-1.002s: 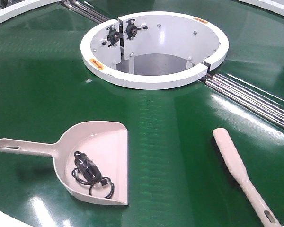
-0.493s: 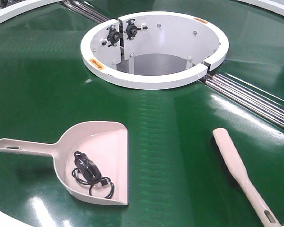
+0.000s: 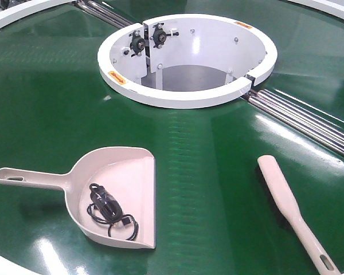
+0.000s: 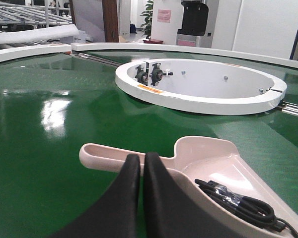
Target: Clean and inspect green conveyor with broom and dustpan
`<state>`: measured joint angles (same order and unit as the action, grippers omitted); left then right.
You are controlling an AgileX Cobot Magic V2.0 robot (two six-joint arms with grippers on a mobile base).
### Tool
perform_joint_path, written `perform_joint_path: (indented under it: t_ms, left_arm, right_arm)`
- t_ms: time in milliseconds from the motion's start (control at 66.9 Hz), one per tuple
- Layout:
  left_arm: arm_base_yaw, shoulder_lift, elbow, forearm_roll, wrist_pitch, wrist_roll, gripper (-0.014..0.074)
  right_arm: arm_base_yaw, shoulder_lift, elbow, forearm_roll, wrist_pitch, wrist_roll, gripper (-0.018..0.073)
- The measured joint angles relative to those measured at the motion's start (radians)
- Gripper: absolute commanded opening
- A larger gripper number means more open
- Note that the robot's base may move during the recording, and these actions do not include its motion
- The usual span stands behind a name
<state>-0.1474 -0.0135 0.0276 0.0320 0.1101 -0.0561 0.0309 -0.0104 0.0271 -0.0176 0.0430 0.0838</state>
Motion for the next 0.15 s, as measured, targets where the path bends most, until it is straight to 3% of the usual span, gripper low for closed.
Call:
perform_joint_path:
  t_ms: [149]
  left_arm:
    - [0.000,0.000,0.000,0.000,0.000,0.000,-0.0007]
  right_arm:
    - [0.000,0.000,0.000,0.000,0.000,0.000,-0.0010]
